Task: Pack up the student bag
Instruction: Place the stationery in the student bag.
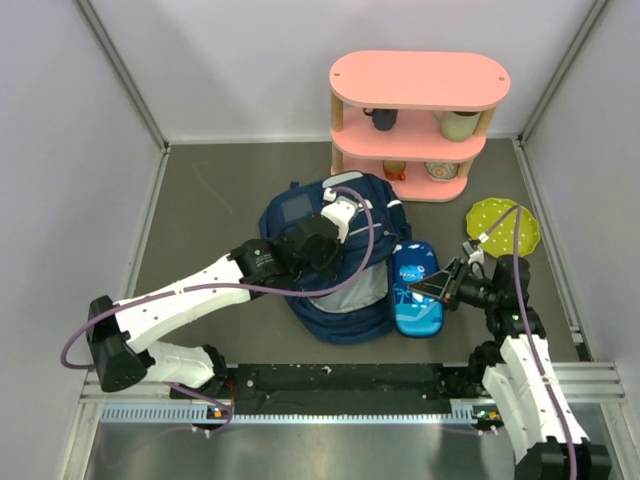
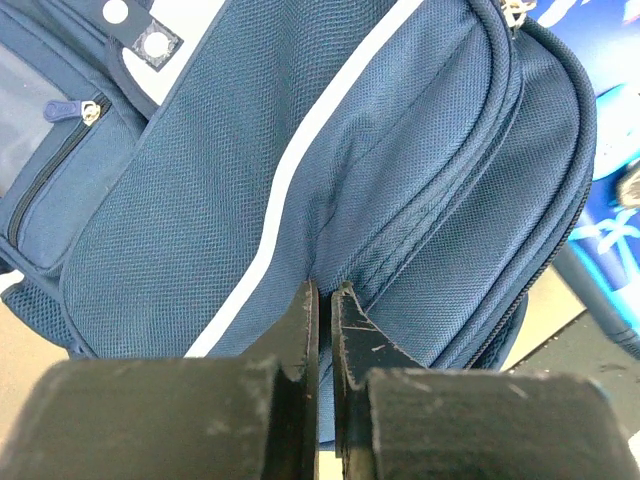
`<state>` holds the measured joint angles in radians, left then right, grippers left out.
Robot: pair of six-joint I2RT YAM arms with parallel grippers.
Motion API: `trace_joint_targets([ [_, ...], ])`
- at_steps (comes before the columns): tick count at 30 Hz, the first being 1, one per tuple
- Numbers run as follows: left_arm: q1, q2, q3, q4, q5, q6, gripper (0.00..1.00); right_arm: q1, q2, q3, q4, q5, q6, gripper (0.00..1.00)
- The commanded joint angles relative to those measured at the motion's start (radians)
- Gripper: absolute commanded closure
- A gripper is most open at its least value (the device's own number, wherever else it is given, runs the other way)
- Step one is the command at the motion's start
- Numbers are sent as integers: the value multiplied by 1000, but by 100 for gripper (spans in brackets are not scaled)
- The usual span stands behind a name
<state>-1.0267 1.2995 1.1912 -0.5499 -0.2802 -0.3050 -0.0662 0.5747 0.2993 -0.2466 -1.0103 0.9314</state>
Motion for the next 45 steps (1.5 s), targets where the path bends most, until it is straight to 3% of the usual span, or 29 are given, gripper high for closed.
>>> trace_joint_targets([
  [1,1,-92,38,133,55,-68,100,126,37,-26,168,94,125,100],
  [6,-1,-95,36,137,70,-86,100,322,158,-23,398,287,251,100],
  [11,-4,-92,36,140,101,-98,100,428,396,27,729,394,378,100],
  [15,-9,-100,36,150,115,-109,100,523,571,132,843,510,383,100],
  [19,-10,-97,48,156,119,-108,100,623,737,162,1076,636,455,100],
  [21,-10,-92,51,156,118,-108,100,687,821,207,1092,718,423,100],
  [25,-10,-86,58,148,93,-103,100,747,912,227,1115,812,389,70],
  [27,-9,-86,58,140,72,-105,100,759,889,187,1133,835,363,64],
  [28,-9,-89,51,136,64,-108,100,760,866,146,1115,846,351,52],
  [31,-7,-100,33,134,38,-117,100,761,744,68,1014,886,290,38],
  [33,-6,-108,19,139,29,-121,100,761,676,41,921,897,267,36],
  [41,-1,-118,-4,148,16,-129,100,761,386,-69,739,943,241,38],
  [43,-1,-123,-10,156,22,-129,100,760,379,-72,748,934,238,43],
  [45,-1,-123,-13,160,24,-129,100,761,401,-62,760,918,244,59],
])
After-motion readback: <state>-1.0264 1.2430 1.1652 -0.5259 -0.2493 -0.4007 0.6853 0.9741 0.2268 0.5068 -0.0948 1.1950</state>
